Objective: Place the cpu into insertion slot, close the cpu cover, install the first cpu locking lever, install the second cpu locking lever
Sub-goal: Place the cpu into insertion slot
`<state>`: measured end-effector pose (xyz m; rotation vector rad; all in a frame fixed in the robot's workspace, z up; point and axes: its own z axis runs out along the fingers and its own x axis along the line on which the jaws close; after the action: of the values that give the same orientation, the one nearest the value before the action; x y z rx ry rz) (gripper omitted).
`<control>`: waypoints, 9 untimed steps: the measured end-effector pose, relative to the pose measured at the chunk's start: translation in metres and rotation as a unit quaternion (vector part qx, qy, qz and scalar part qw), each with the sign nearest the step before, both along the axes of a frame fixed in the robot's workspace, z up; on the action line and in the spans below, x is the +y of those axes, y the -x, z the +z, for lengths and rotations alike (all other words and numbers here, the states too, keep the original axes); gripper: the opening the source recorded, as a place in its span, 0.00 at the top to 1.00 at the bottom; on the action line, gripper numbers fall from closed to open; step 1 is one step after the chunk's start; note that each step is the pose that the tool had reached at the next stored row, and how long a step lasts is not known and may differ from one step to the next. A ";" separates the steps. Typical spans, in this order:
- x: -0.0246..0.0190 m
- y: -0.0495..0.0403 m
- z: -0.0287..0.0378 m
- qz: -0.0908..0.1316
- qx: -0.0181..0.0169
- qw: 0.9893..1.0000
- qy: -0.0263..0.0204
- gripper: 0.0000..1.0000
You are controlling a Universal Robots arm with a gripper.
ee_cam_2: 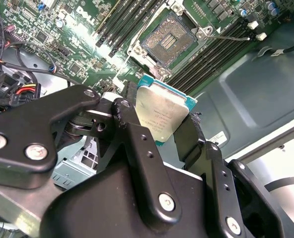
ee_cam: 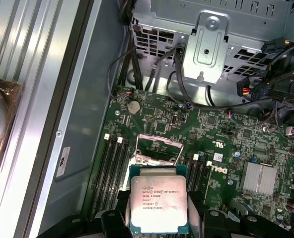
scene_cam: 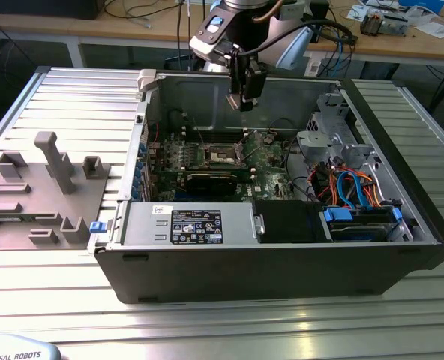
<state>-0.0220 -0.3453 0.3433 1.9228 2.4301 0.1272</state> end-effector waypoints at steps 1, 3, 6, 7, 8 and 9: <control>0.0000 0.0000 0.0000 -0.001 0.000 1.000 0.000 0.46; 0.0000 0.0000 -0.0001 -0.003 0.000 1.000 0.000 0.46; 0.0001 0.0000 -0.0004 -0.004 0.003 1.000 0.001 0.46; 0.0000 0.0000 -0.0004 -0.005 0.009 1.000 0.002 0.46; 0.0000 0.0000 -0.0005 -0.005 0.014 1.000 0.003 0.46; 0.0000 0.0000 -0.0006 -0.005 0.017 1.000 0.005 0.46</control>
<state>-0.0220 -0.3452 0.3427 1.9493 2.4372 0.0832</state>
